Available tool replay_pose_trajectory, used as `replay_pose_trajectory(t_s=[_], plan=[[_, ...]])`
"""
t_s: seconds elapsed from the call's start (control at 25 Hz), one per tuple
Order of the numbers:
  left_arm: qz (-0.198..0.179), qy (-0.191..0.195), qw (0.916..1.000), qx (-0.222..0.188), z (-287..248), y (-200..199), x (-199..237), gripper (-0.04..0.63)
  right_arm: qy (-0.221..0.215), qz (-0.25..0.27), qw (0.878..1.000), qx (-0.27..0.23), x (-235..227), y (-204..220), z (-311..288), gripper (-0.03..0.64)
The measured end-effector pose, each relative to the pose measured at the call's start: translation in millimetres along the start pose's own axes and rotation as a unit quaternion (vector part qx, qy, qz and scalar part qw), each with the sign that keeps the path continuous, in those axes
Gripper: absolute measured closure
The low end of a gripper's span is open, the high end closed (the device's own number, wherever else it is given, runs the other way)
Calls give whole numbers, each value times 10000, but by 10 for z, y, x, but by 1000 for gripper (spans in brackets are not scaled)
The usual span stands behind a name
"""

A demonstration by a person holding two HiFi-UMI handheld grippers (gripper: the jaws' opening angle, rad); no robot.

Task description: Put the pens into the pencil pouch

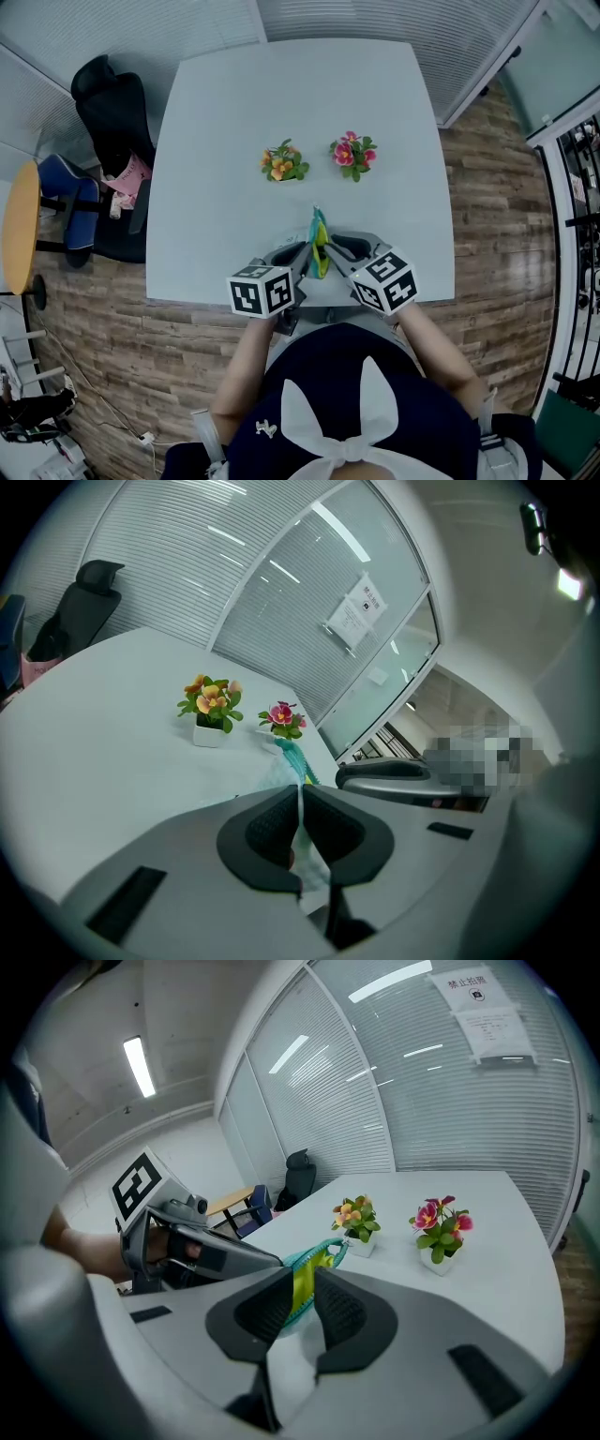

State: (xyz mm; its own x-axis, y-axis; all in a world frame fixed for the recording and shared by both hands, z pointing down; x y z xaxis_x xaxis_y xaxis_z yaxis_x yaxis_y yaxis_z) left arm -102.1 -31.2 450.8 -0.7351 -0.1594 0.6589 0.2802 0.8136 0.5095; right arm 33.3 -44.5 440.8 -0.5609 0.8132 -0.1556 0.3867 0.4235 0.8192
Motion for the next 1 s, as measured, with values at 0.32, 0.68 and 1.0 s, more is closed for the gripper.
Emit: replay_pose_trajectory(t_s=[0.32,0.68,1.0], plan=[[51,-70,9999,-112,48,-36,53,563,101,-64,9999,-123,-22,-8,98,543],[92,-138,9997,-172,97,-17,70,563,319,-136,9987,-362,1,-22,207,563],[115,-225,9996,-147,79,25,114,563,490,-216,9977,-405,-14,56,278,606]])
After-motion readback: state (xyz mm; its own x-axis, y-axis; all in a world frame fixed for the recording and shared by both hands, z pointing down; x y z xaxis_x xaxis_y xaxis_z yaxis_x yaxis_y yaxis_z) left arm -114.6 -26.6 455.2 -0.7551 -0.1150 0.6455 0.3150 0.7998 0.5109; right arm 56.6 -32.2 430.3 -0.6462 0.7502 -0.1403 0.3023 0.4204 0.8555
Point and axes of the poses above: the fingertips, and each gripper's own axes: z backward along the fingers, x to its left, y out of its underside, the point moved 7 cm from there along z, backward along the fingers, and after that the axes turned 10 degrees about z, right-handed, at the moved point
